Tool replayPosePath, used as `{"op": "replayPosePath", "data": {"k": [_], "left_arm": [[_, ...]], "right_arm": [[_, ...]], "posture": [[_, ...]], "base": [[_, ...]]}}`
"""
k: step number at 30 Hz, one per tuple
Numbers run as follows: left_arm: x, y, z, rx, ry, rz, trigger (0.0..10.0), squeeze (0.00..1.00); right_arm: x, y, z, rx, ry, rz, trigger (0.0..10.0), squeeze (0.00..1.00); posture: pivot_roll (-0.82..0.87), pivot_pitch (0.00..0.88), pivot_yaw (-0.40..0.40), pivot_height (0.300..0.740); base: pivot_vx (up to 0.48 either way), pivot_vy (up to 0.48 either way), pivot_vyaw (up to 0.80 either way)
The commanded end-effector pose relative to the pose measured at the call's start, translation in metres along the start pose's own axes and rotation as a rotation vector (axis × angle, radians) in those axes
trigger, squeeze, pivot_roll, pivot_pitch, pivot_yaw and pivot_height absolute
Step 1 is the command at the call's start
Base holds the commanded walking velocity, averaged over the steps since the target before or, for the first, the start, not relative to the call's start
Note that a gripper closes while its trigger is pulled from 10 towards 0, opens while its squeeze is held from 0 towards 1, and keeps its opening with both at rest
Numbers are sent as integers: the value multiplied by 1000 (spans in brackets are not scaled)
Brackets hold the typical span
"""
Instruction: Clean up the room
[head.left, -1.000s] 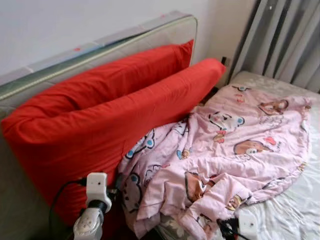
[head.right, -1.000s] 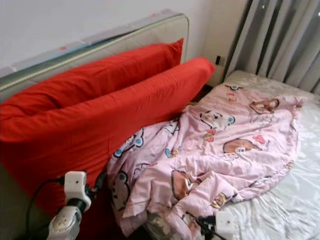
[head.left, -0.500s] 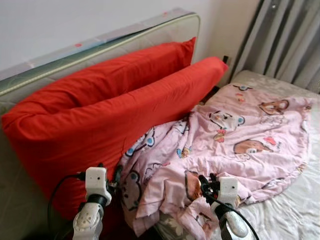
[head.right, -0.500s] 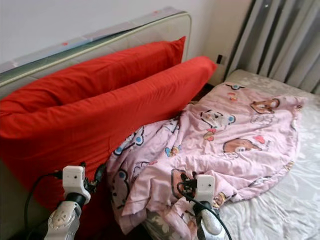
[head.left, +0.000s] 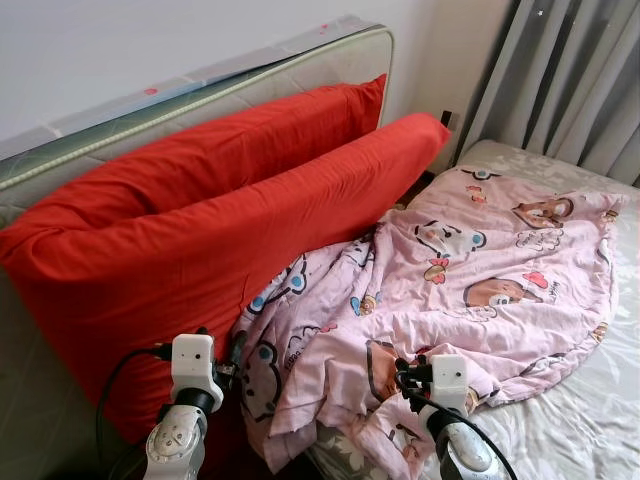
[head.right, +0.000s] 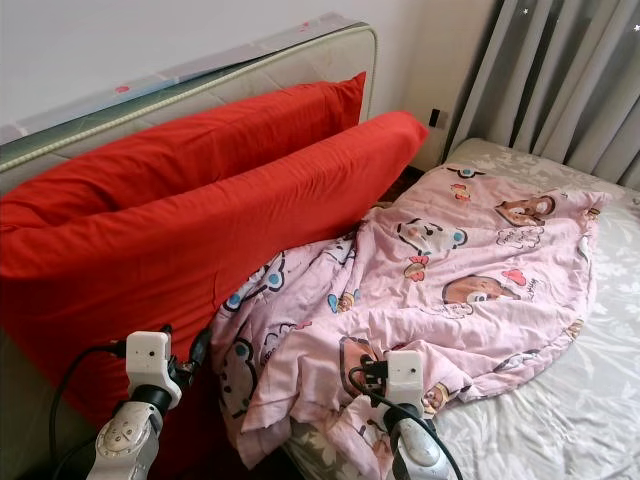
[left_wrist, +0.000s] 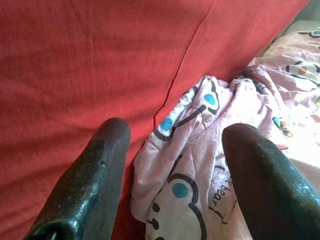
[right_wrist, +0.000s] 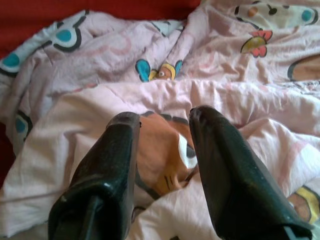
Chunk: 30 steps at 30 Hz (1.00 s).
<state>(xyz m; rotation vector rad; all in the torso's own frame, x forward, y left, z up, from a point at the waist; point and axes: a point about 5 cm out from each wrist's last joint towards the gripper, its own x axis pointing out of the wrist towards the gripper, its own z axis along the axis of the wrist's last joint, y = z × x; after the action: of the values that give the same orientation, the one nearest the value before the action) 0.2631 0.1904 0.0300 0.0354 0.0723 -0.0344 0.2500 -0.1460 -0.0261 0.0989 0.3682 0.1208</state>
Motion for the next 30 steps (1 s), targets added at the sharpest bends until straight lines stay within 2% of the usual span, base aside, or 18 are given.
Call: {"op": "replayPosePath", "data": {"k": [1, 7, 17, 22, 26, 30], "left_arm": [[0, 0, 1, -2, 4, 1, 10000, 0], [0, -1, 1, -3, 10, -3, 10000, 0], [0, -4, -1, -9, 24, -17, 10000, 0], [0, -6, -2, -13, 37, -28, 10000, 0], [1, -7, -4, -15, 50, -33, 10000, 0], [1, -7, -4, -17, 50, -33, 10000, 0]], "right_arm": [[-3, -3, -8, 5, 47, -10, 10000, 0], [-13, -11, -25, 25, 142, -12, 10000, 0], [-21, -6, -41, 25, 219, 17, 10000, 0], [-24, -6, -47, -5, 273, -3, 10000, 0], [-22, -5, -44, 9, 246, 9, 10000, 0], [-22, -5, -43, 14, 239, 10, 10000, 0]], "posture": [[-35, 38, -29, 673], [-36, 40, -31, 673], [-34, 41, -34, 673], [-35, 42, -34, 668], [-36, 43, -33, 643], [-35, 43, -32, 643]], "base": [[0, 0, 0], [0, 0, 0], [0, 0, 0], [0, 0, 0], [0, 0, 0], [0, 0, 0]]}}
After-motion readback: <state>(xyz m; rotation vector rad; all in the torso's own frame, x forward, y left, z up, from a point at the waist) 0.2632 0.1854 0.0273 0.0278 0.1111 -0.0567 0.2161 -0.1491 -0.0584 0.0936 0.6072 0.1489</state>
